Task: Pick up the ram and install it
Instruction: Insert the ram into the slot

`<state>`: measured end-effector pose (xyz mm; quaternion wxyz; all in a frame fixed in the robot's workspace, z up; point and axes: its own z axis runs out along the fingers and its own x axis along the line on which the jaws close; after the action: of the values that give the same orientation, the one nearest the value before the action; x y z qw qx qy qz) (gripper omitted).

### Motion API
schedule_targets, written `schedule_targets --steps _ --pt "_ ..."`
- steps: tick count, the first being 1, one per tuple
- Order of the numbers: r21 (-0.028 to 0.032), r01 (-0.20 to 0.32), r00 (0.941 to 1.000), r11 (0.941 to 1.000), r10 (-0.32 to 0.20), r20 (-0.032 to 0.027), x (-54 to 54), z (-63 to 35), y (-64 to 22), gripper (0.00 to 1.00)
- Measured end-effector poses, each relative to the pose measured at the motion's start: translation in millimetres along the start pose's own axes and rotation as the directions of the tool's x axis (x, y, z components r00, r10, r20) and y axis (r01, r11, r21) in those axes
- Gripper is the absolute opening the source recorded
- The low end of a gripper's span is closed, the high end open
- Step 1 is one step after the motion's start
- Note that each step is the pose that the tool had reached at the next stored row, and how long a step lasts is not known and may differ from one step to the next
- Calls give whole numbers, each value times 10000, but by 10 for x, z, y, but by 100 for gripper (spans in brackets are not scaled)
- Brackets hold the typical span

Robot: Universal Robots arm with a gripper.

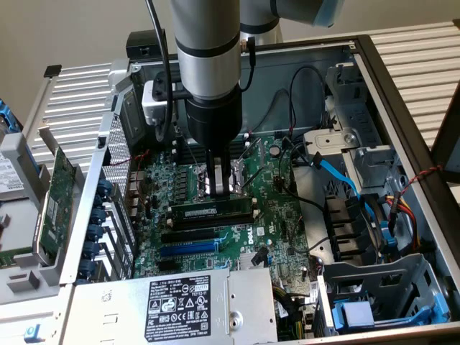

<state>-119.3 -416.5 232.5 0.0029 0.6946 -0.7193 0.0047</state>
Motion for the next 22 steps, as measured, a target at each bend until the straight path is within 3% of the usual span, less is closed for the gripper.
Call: schedule_targets --steps 22 --pt "-1 -36 10000 10000 36 11 10 23 1 13"
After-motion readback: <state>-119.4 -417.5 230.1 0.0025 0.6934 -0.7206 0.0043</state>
